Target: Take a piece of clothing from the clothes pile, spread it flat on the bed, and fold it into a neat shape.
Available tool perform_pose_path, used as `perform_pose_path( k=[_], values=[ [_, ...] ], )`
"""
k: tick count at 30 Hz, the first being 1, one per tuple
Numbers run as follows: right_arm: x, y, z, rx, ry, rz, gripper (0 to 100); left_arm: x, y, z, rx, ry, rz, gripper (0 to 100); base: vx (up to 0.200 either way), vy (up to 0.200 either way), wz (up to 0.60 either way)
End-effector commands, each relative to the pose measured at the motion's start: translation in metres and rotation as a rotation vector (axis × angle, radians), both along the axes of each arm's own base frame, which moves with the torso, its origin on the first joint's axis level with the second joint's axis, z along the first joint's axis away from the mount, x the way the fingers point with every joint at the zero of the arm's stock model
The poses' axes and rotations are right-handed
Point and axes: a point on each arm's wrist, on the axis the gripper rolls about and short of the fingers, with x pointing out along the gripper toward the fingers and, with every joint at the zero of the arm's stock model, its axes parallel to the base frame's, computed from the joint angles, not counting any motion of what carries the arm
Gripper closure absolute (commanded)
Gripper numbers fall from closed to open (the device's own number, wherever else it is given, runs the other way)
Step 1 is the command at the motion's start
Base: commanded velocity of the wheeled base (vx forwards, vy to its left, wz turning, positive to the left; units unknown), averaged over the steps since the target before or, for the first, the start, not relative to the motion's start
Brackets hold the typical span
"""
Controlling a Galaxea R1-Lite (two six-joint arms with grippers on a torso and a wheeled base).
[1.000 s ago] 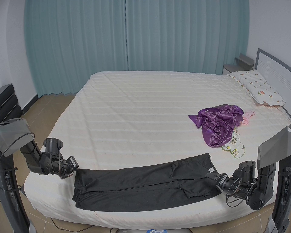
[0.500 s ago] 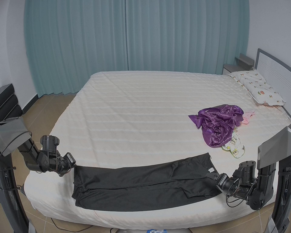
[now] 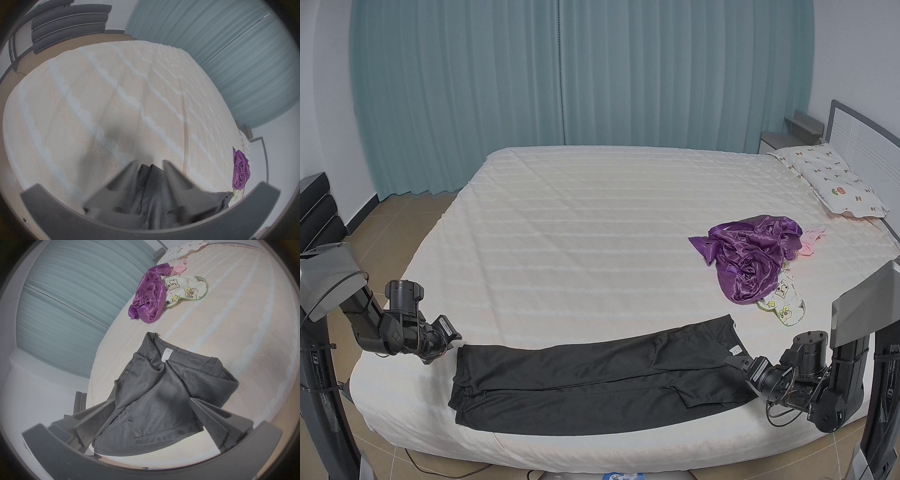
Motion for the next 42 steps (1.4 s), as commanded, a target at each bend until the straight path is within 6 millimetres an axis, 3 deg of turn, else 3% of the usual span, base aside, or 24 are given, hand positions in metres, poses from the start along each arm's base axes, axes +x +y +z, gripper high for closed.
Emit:
perform_pose_path(
  k=[1,5,8,11,12,17,37,38,42],
  values=[
    [0.002,-0.002,0.003,0.007,-0.025,-0.009,0,-0.002,0.001,0.002,-0.002,-0.003,0.003,0,0.000,0.000,0.00],
    [0.002,-0.003,0.003,0.006,-0.025,-0.015,0,-0.007,0.003,0.016,-0.021,-0.031,-0.011,0,0.000,0.000,0.00],
    [0.001,-0.004,0.004,0.004,-0.024,-0.019,0,-0.027,-0.001,0.034,-0.086,-0.058,-0.116,0,0.000,0.000,0.00],
    [0.001,-0.004,0.004,0.004,-0.022,-0.019,0,-0.032,-0.002,0.033,-0.069,-0.054,-0.153,0,0.000,0.000,0.00],
    [0.001,-0.004,0.004,0.004,-0.022,-0.019,0,-0.049,-0.004,0.019,0.022,-0.019,-0.275,0,0.000,0.000,0.00],
    [0.001,-0.004,0.004,0.005,-0.022,-0.018,0,-0.060,-0.014,0.009,0.079,0.022,-0.375,0,0.000,0.000,0.00],
    [0.000,-0.003,0.004,0.003,-0.021,-0.016,0,-0.048,-0.045,-0.017,0.184,0.092,-0.429,0,0.000,0.000,0.00],
    [0.000,-0.003,0.004,0.003,-0.021,-0.016,0,-0.048,-0.045,-0.017,0.186,0.092,-0.428,100,0.000,0.000,0.00],
    [0.000,-0.002,0.003,0.003,-0.019,-0.013,0,-0.052,-0.044,-0.017,0.186,0.101,-0.429,100,0.000,0.000,0.00]
  ],
)
